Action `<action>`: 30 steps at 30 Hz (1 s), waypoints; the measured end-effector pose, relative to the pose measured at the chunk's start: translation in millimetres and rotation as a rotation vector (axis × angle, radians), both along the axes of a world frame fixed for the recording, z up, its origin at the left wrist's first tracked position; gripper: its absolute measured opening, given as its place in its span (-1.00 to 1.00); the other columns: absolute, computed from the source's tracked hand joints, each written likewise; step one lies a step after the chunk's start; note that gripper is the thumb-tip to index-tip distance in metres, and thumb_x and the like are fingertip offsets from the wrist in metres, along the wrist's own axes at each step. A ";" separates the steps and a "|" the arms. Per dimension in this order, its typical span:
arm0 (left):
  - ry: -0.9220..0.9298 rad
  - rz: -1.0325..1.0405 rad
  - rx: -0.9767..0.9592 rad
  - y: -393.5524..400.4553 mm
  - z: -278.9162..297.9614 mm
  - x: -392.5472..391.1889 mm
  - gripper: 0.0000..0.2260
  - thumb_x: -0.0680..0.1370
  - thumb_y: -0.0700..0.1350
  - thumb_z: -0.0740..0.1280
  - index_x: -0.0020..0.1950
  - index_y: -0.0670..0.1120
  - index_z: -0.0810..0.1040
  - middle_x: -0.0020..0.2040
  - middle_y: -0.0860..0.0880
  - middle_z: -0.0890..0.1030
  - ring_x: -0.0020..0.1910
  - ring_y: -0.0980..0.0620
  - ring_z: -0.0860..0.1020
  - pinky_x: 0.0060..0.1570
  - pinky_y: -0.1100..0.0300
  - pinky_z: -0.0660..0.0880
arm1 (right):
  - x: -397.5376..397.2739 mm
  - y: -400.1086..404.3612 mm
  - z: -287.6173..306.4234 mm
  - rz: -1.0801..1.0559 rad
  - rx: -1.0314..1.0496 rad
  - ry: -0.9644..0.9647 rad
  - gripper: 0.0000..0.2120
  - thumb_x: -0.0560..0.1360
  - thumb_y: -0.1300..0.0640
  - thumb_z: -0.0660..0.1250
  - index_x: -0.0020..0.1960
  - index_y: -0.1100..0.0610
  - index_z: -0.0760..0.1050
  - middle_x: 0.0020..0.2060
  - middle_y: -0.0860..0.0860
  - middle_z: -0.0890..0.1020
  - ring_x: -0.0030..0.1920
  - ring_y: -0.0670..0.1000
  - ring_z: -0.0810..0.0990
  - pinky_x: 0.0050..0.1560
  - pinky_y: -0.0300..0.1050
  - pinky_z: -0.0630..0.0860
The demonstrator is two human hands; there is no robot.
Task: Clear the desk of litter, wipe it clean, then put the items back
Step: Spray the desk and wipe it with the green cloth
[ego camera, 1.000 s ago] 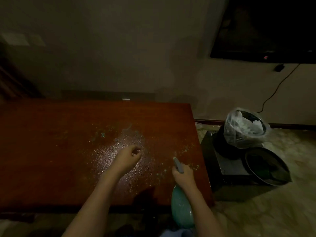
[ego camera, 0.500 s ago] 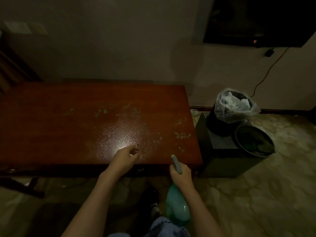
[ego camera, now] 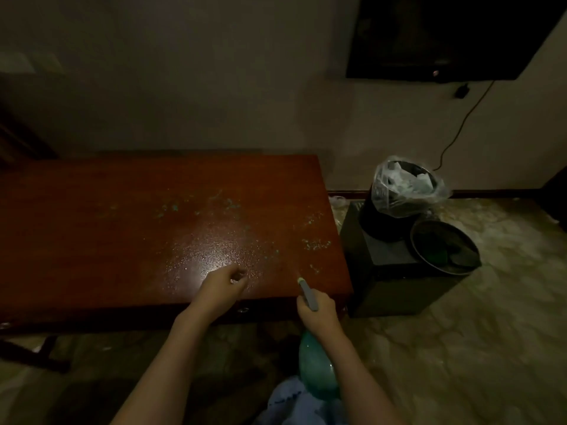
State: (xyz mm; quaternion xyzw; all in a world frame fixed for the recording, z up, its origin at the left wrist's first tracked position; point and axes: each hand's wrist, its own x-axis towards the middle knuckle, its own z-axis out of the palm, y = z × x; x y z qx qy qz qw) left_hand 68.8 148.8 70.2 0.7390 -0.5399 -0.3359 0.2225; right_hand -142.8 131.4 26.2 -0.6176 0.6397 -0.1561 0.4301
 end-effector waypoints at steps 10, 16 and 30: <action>-0.005 0.090 -0.009 -65.3 9.7 10.7 -0.74 0.59 -0.12 0.28 0.27 -0.08 0.52 0.06 -0.02 0.58 -0.06 0.10 0.51 -0.17 0.26 0.39 | 16.6 -77.7 -5.9 0.046 0.043 -0.014 -0.68 0.55 0.11 0.22 -0.37 0.06 0.29 -0.41 -0.03 0.40 -0.43 -0.09 0.36 -0.42 -0.21 0.26; 0.008 0.082 0.018 -119.2 6.2 1.3 -0.74 0.59 -0.12 0.28 0.27 -0.09 0.51 0.10 -0.06 0.59 -0.08 0.07 0.50 -0.13 0.21 0.42 | -0.7 -129.0 -4.8 -0.114 0.065 -0.041 -0.68 0.55 0.13 0.21 -0.37 0.11 0.34 -0.41 0.01 0.45 -0.44 -0.06 0.38 -0.45 -0.21 0.29; 0.046 0.104 0.042 -229.9 -2.7 -16.3 -0.73 0.60 -0.13 0.26 0.29 -0.11 0.49 0.14 -0.08 0.57 -0.12 0.09 0.52 -0.34 0.35 0.38 | -3.0 -261.8 8.0 -0.131 0.009 -0.127 -0.67 0.56 0.19 0.20 -0.38 0.09 0.33 -0.44 -0.01 0.40 -0.45 -0.07 0.34 -0.46 -0.26 0.26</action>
